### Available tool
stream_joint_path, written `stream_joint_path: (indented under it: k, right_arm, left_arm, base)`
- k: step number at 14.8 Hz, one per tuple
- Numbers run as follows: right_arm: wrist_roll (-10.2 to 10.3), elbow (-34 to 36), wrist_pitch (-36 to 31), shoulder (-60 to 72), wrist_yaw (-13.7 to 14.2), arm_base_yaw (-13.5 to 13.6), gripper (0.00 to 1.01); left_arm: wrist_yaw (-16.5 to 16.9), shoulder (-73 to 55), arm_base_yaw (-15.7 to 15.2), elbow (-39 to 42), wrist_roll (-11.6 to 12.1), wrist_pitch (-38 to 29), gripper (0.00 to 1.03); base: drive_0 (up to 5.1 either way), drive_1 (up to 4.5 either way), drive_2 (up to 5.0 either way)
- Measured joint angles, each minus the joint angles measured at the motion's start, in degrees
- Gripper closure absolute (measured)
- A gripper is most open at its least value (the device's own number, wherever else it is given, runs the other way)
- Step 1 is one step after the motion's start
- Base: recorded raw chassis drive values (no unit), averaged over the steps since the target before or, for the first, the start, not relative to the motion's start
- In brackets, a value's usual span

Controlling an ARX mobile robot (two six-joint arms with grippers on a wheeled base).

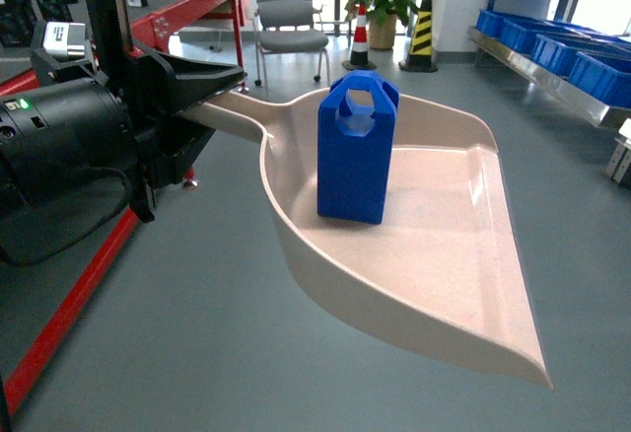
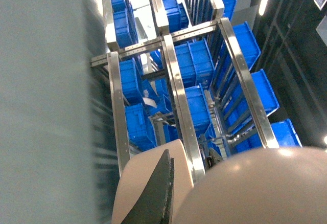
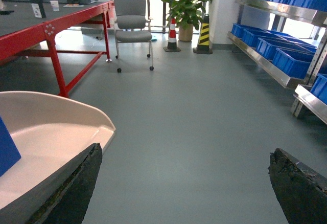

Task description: Place part in tray to right shelf

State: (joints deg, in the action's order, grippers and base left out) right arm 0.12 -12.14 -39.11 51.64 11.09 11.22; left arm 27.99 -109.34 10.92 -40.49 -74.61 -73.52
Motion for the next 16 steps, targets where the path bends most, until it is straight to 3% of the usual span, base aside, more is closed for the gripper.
stream_joint_path:
  k: [16]
  right_arm:
    - [0.0, 0.0, -0.26, -0.02, 0.0, 0.0, 0.03]
  left_arm:
    - [-0.02, -0.11, -0.02, 0.0, 0.0, -0.07, 0.88]
  base:
    - [-0.1, 3.99, -4.1]
